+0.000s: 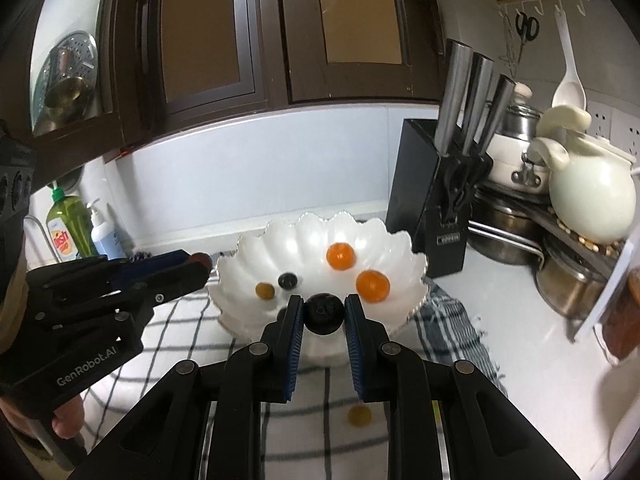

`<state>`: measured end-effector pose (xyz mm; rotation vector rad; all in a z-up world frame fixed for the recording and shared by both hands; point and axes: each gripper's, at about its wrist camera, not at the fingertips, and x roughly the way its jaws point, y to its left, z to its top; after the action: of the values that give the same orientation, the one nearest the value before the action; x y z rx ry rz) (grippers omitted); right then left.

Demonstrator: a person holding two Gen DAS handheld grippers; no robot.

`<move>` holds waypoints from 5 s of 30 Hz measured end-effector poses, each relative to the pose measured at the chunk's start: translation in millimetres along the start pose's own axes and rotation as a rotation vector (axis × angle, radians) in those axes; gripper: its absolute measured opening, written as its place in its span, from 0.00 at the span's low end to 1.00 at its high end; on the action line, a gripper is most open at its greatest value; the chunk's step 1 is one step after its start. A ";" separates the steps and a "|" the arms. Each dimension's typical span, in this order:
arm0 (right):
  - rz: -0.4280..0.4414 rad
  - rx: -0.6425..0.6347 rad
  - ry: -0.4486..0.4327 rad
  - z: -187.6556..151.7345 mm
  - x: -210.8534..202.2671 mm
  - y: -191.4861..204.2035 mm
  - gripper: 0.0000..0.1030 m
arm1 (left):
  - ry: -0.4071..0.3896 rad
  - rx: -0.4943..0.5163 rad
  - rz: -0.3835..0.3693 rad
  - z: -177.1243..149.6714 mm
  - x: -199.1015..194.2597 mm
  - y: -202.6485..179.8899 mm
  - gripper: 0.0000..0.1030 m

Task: Organize fruits
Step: 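Lift and carry the dark plum and reddish fruit with both tools over the bowl, then open both tools to drop the dark plum and reddish fruit into the bowl, then withdraw both tools from the bowl toward the green fruit and yellow fruit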

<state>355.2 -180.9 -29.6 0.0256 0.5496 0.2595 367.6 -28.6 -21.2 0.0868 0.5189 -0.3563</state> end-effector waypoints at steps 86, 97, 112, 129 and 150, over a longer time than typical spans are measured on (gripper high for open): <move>-0.016 -0.010 0.206 65.6 110.4 -24.2 0.36 | 0.152 -0.117 0.183 47.1 82.8 56.3 0.50; -0.022 -0.050 0.134 57.5 57.2 -13.0 0.36 | 0.098 -0.079 0.173 45.2 37.9 33.5 0.52; -0.066 -0.022 0.064 40.5 -1.2 -18.4 0.36 | 0.049 -0.010 0.127 38.1 0.3 0.1 0.53; -0.102 0.010 0.082 7.6 -27.1 -34.6 0.37 | 0.078 0.049 0.049 12.6 -8.4 -31.8 0.54; -0.117 0.065 0.188 -43.8 -21.3 -49.6 0.47 | 0.164 0.062 -0.058 -29.6 9.4 -55.6 0.54</move>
<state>326.7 -236.2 -60.7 0.0323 0.7443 0.1300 341.5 -78.4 -51.0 0.1626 0.6736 -0.4241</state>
